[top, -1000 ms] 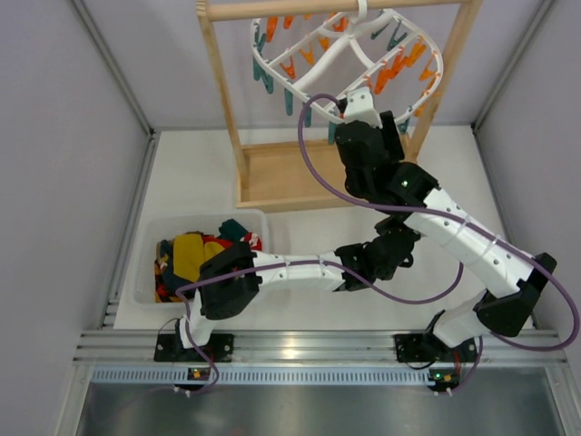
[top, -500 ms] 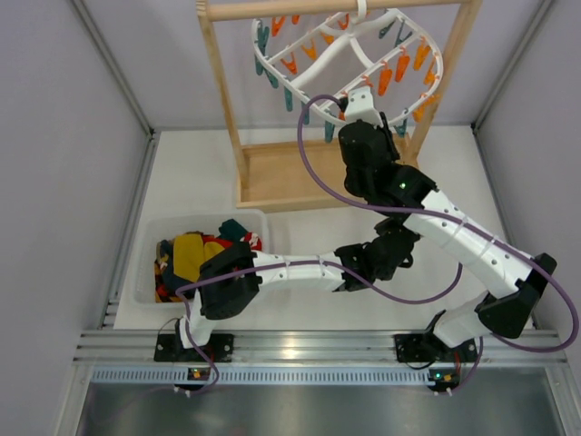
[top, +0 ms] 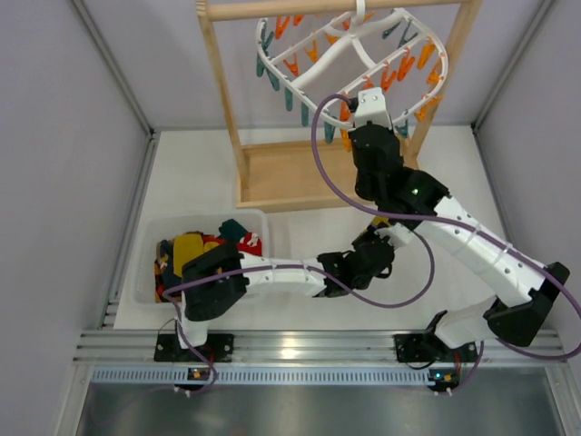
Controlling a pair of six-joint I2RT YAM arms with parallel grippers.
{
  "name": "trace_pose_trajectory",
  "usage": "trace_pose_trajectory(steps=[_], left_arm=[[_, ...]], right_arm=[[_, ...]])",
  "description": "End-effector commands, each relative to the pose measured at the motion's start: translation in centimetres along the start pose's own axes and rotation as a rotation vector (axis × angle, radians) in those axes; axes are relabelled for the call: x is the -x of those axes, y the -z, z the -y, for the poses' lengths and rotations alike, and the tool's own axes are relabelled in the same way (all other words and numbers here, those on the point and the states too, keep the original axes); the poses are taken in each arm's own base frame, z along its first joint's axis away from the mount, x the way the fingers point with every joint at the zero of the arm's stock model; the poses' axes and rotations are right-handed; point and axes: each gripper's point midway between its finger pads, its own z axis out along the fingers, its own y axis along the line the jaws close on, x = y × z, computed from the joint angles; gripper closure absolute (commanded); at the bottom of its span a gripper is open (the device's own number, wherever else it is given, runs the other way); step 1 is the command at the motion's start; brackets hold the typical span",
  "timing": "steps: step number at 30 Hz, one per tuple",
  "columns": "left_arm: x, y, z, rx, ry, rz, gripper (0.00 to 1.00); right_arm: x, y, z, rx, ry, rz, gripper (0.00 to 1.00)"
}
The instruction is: Remove the socks clipped to the hanger
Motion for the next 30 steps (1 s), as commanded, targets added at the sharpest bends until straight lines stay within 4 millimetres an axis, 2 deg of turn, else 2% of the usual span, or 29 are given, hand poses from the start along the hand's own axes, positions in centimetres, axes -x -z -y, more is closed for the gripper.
trace_pose_trajectory(steps=[1, 2, 3, 4, 6, 7, 8, 9, 10, 11, 12, 13, 14, 15, 16, 18, 20, 21, 23, 24, 26, 29, 30], left_arm=[[4.6, 4.1, -6.1, 0.105, 0.227, 0.052, 1.00], [3.1, 4.7, -6.9, 0.116, 0.243, 0.002, 1.00], [1.7, 5.3, -8.3, 0.145, 0.246, -0.037, 1.00], [2.2, 6.5, -10.2, 0.168, 0.289, -0.037, 1.00], [-0.8, 8.0, -12.8, 0.221, 0.319, -0.127, 1.00], [0.2, 9.5, -14.8, 0.245, 0.364, -0.099, 1.00], [-0.2, 10.3, -15.8, 0.270, 0.394, -0.102, 1.00], [-1.2, 11.3, -17.0, 0.297, 0.383, -0.129, 1.00], [-2.1, 12.3, -18.1, 0.332, 0.407, -0.138, 1.00], [-1.6, 13.7, -19.6, 0.345, 0.446, -0.124, 1.00], [-2.1, 14.4, -21.0, 0.371, 0.465, -0.132, 1.00], [-3.8, 15.4, -22.0, 0.392, 0.439, -0.183, 1.00], [-3.7, 16.4, -23.1, 0.395, 0.503, -0.174, 1.00], [-4.8, 16.8, -24.8, 0.436, 0.525, -0.199, 1.00], [-6.6, 17.6, -25.5, 0.458, 0.529, -0.242, 1.00], [-7.7, 19.2, -28.1, 0.508, 0.593, -0.252, 1.00], [-9.7, 20.9, -29.9, 0.568, 0.625, -0.283, 1.00], [-9.5, 22.0, -30.7, 0.578, 0.663, -0.252, 1.00], [-10.9, 23.1, -31.2, 0.604, 0.684, -0.265, 1.00], [-11.0, 23.5, -31.1, 0.593, 0.708, -0.253, 1.00], [-12.1, 23.3, -30.7, 0.591, 0.735, -0.276, 1.00], [-14.7, 22.5, -29.3, 0.601, 0.779, -0.346, 1.00], [-16.2, 22.3, -28.7, 0.610, 0.789, -0.378, 1.00]], right_arm=[[-0.1, 0.5, 0.6, 0.058, -0.098, 0.014, 0.75], [-0.3, 0.6, 0.5, 0.077, -0.100, 0.010, 0.55], [-0.3, 1.0, 0.9, 0.091, -0.115, 0.012, 0.52], [-0.4, 1.3, 0.5, 0.123, -0.143, 0.012, 0.50], [-0.7, 2.2, 0.9, 0.163, -0.184, 0.018, 0.43], [-0.8, 2.7, 0.4, 0.212, -0.209, 0.023, 0.40], [-0.9, 3.1, 0.3, 0.242, -0.231, 0.029, 0.35], [-0.5, 4.0, 1.0, 0.268, -0.270, 0.054, 0.32], [-1.3, 4.2, 0.7, 0.291, -0.279, 0.048, 0.29], [-1.4, 4.7, 0.5, 0.324, -0.296, 0.056, 0.25], [-1.2, 5.4, 1.5, 0.333, -0.330, 0.078, 0.18], [-1.9, 5.6, 1.3, 0.343, -0.344, 0.072, 0.16], [-2.1, 6.0, 1.5, 0.357, -0.358, 0.078, 0.13], [-2.7, 6.5, 1.9, 0.364, -0.380, 0.082, 0.13], [-2.8, 6.8, 2.1, 0.376, -0.394, 0.092, 0.13], [-3.6, 7.3, 2.5, 0.384, -0.413, 0.099, 0.12], [-4.1, 7.5, 2.7, 0.381, -0.420, 0.103, 0.11], [-4.6, 7.5, 2.8, 0.377, -0.417, 0.101, 0.11], [-4.8, 7.4, 3.0, 0.363, -0.423, 0.103, 0.11], [-5.2, 7.4, 2.9, 0.363, -0.420, 0.099, 0.10], [-5.3, 7.4, 2.7, 0.369, -0.428, 0.099, 0.10], [-5.5, 7.5, 1.9, 0.401, -0.437, 0.098, 0.10], [-5.9, 7.5, 1.6, 0.408, -0.439, 0.093, 0.10]])
